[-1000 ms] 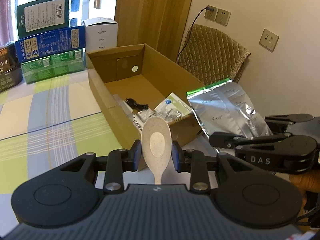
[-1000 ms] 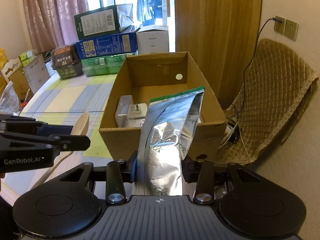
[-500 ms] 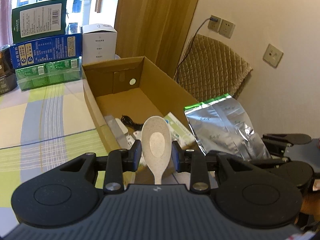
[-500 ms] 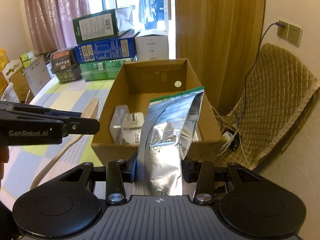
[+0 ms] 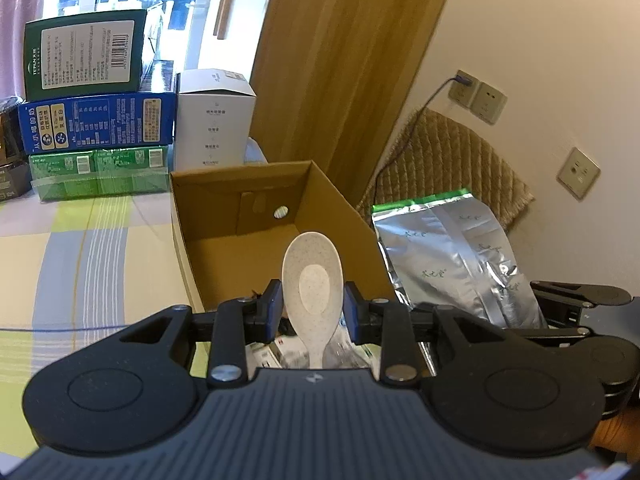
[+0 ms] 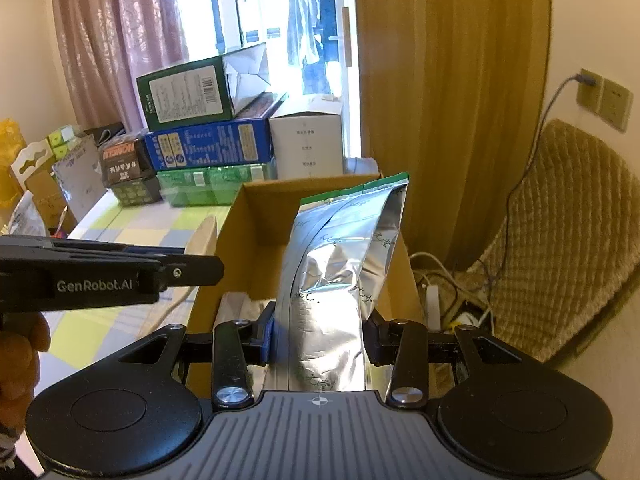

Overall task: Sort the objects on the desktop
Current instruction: 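Lower the spoon with the left tool while the right lowers the foil bag into the cardboard box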

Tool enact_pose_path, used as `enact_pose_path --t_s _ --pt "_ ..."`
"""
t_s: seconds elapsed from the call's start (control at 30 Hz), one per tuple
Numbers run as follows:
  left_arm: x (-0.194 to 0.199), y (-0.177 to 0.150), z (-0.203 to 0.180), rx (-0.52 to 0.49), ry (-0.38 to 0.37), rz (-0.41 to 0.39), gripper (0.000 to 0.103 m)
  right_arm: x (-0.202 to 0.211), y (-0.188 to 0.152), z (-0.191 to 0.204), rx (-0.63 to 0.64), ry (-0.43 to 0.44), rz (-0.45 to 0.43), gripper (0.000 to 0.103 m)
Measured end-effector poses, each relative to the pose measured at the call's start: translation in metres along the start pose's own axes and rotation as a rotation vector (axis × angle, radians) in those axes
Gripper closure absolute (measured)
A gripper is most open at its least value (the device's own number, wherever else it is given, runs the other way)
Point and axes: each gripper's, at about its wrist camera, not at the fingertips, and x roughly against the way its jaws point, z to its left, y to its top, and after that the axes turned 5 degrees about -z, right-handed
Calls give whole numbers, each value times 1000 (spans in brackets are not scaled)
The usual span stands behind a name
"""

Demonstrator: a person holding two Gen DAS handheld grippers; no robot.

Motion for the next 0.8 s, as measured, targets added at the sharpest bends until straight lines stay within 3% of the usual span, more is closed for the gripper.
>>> enact_pose_path --t_s 0.47,0.57,0.8 --pt "-47 5 9 42 31 29 78 -48 13 -22 1 -15 36 64" --pt "-48 3 13 42 38 39 71 -52 11 -25 -2 -19 44 64" --pt "-41 -4 24 44 60 42 69 -60 7 -25 -9 -10 57 64"
